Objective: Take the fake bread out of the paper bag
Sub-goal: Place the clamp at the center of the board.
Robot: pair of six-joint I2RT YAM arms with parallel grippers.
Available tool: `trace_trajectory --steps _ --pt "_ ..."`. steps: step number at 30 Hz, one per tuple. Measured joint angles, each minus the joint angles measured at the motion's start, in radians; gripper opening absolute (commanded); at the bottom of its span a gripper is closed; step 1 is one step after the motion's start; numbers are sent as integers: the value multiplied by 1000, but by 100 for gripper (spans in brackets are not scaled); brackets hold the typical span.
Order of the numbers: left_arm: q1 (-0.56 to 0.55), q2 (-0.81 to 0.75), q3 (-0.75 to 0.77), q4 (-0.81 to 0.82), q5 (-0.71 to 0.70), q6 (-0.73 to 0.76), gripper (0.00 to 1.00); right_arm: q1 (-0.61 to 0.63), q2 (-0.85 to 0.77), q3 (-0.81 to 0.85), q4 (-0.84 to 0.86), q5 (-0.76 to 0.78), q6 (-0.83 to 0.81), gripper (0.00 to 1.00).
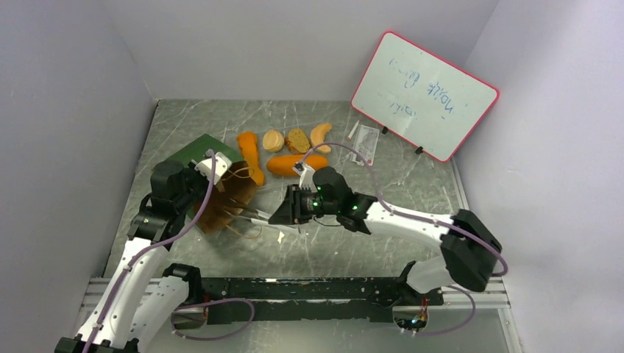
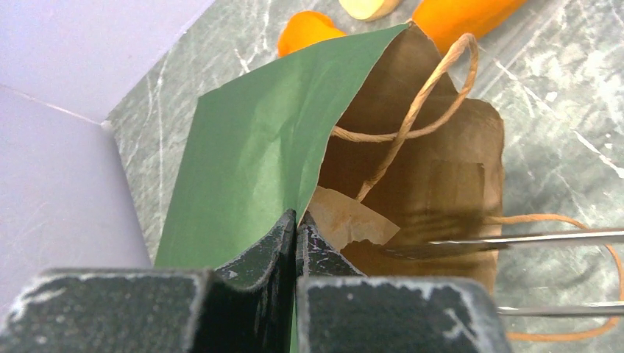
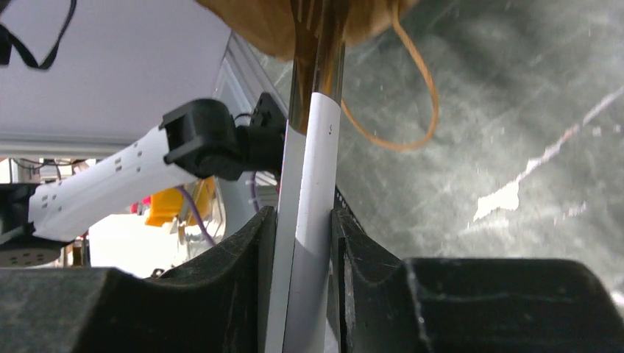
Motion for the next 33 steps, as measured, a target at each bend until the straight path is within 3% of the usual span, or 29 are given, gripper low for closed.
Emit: trace_trajectory --steps 6,14,30,32,33 --pt "-55 -6 -33 -1 -17 -13 7 6 185 69 151 21 -36 26" --pt "-110 -8 -48 3 -86 -46 7 32 396 66 303 71 -81 34" --pt "-172 23 -51 23 -153 -79 7 65 458 5 367 214 -225 47" --pt "-175 25 -51 25 -153 -82 7 69 458 5 363 229 -255 56" --pt "-176 27 -51 25 -154 -83 7 71 458 6 359 237 -272 67"
